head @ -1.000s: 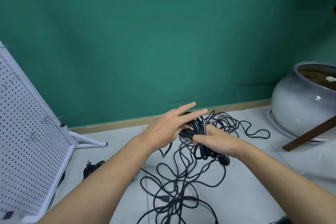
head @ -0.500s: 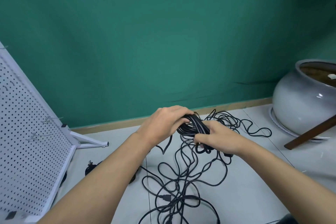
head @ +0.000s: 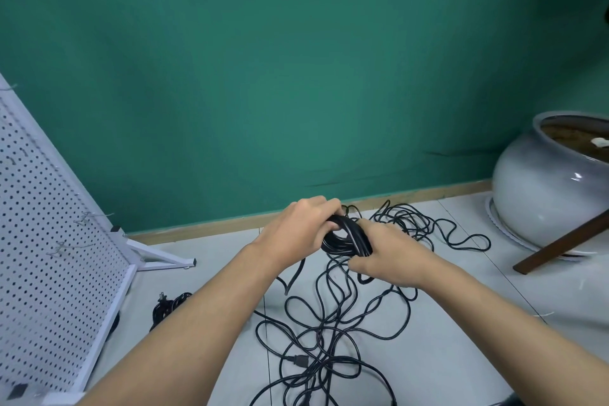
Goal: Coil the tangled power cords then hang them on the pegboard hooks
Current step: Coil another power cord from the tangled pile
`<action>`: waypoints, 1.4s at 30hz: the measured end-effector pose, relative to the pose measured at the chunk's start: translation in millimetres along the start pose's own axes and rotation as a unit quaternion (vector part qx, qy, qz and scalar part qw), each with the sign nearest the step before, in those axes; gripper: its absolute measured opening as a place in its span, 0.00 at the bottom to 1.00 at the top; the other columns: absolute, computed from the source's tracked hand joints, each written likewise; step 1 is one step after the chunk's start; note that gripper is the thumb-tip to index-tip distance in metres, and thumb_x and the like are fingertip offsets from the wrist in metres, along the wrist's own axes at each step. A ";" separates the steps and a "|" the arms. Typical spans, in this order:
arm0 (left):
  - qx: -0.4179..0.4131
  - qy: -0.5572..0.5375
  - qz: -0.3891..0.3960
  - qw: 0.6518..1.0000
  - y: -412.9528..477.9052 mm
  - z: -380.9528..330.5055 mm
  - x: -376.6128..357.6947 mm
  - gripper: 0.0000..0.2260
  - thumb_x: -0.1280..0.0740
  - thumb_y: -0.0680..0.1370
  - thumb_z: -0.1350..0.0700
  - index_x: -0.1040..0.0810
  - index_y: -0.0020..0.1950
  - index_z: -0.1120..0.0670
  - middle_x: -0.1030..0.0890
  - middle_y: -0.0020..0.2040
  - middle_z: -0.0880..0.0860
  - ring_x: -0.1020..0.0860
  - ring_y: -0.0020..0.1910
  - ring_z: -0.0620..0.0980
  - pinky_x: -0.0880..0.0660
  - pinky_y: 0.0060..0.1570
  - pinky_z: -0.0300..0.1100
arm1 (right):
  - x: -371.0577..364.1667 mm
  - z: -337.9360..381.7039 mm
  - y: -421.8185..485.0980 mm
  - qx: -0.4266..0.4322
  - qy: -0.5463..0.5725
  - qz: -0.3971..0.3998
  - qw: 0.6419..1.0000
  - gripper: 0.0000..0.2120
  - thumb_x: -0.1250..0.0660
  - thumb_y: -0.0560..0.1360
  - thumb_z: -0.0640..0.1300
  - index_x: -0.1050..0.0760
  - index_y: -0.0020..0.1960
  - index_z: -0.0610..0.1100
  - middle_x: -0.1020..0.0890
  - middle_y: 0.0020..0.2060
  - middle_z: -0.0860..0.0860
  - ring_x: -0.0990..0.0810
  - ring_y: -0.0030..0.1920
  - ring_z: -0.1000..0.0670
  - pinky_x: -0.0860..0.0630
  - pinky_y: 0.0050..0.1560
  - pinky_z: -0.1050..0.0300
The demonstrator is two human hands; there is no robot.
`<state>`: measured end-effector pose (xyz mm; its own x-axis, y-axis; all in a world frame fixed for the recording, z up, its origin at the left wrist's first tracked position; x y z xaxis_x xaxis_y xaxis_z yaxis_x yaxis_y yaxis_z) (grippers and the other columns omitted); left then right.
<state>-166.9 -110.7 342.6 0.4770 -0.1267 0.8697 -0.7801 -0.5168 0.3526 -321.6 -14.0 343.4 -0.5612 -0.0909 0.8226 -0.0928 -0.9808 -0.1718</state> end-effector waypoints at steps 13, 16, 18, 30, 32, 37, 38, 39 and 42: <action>0.107 -0.153 -0.027 0.982 -4.6 17.3 0.7 0.08 0.23 0.75 0.50 0.16 0.50 0.50 0.17 0.42 0.47 0.22 0.37 0.47 0.22 0.44 0.44 | 0.5 -9.8 4.5 0.046 0.106 0.053 0.992 0.11 0.33 0.76 0.42 0.26 0.57 0.51 0.22 0.38 0.53 0.25 0.34 0.54 0.26 0.39 0.51; 0.193 -0.238 -0.022 0.952 -11.9 21.2 -5.2 0.11 0.21 0.73 0.46 0.16 0.53 0.47 0.15 0.43 0.48 0.20 0.36 0.42 0.22 0.45 0.36 | -0.6 -14.8 5.0 0.037 0.138 0.044 0.989 0.14 0.33 0.75 0.43 0.26 0.60 0.51 0.20 0.40 0.49 0.24 0.35 0.54 0.24 0.40 0.49; 0.238 -0.306 -0.010 0.922 -15.7 26.8 -8.3 0.08 0.24 0.77 0.49 0.16 0.53 0.50 0.13 0.44 0.50 0.15 0.43 0.45 0.18 0.51 0.41 | 0.6 -19.1 6.8 0.028 0.186 0.026 0.982 0.15 0.32 0.77 0.40 0.25 0.62 0.51 0.19 0.42 0.52 0.23 0.37 0.56 0.23 0.41 0.53; 0.370 -0.502 -0.161 0.765 -5.0 -4.2 -10.3 0.07 0.30 0.81 0.61 0.17 0.48 0.64 0.15 0.43 0.60 0.16 0.37 0.49 0.16 0.42 0.43 | -7.9 -10.5 11.8 0.033 0.241 -0.107 0.964 0.15 0.30 0.78 0.42 0.26 0.63 0.54 0.17 0.55 0.58 0.19 0.56 0.56 0.23 0.63 0.50; 0.378 -0.533 -0.176 0.736 -1.4 -8.5 -9.8 0.07 0.31 0.82 0.61 0.18 0.50 0.65 0.14 0.46 0.60 0.14 0.41 0.51 0.15 0.43 0.44 | -7.8 -7.4 11.9 0.043 0.255 -0.115 0.959 0.15 0.30 0.78 0.40 0.25 0.61 0.53 0.16 0.53 0.56 0.18 0.55 0.54 0.23 0.63 0.49; 0.391 -0.568 -0.181 0.701 1.1 -12.9 -13.4 0.05 0.33 0.82 0.66 0.19 0.54 0.66 0.15 0.54 0.63 0.14 0.53 0.58 0.15 0.45 0.47 | -8.9 -7.9 12.1 0.032 0.270 -0.093 0.958 0.19 0.31 0.70 0.45 0.24 0.61 0.54 0.14 0.52 0.55 0.16 0.54 0.49 0.21 0.61 0.41; 0.390 -0.572 -0.182 0.699 1.9 -13.7 -13.3 0.04 0.33 0.82 0.66 0.19 0.53 0.66 0.15 0.54 0.63 0.14 0.52 0.58 0.15 0.46 0.48 | -9.1 -8.8 12.8 0.035 0.294 -0.086 0.951 0.19 0.30 0.71 0.45 0.23 0.61 0.53 0.14 0.52 0.54 0.15 0.55 0.49 0.21 0.62 0.42; 0.387 -0.576 -0.183 0.696 2.7 -14.2 -13.4 0.04 0.34 0.82 0.66 0.20 0.53 0.65 0.15 0.54 0.63 0.14 0.52 0.58 0.15 0.47 0.48 | -9.3 -9.8 13.7 0.041 0.312 -0.082 0.946 0.18 0.27 0.72 0.44 0.23 0.61 0.51 0.14 0.53 0.53 0.16 0.56 0.49 0.22 0.64 0.44; 0.371 -0.584 -0.181 0.699 5.2 -14.1 -13.3 0.03 0.33 0.82 0.65 0.20 0.53 0.65 0.15 0.54 0.63 0.14 0.53 0.57 0.15 0.49 0.49 | -9.2 -10.6 15.7 0.053 0.339 -0.078 0.936 0.15 0.29 0.79 0.37 0.24 0.63 0.48 0.15 0.55 0.53 0.17 0.57 0.53 0.23 0.61 0.55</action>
<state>-183.0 -99.8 337.7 0.9320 -0.2553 -0.2573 -0.3048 -0.9362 -0.1752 -326.7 -26.7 327.4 -0.9436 0.1505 0.2950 -0.1556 -0.9878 0.0063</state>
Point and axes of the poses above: each hand's wrist, its own y-axis towards the middle knuckle, its own x-axis out of the back of the hand, z = x × y, the point moved 2 cm from there along y, towards the middle knuckle
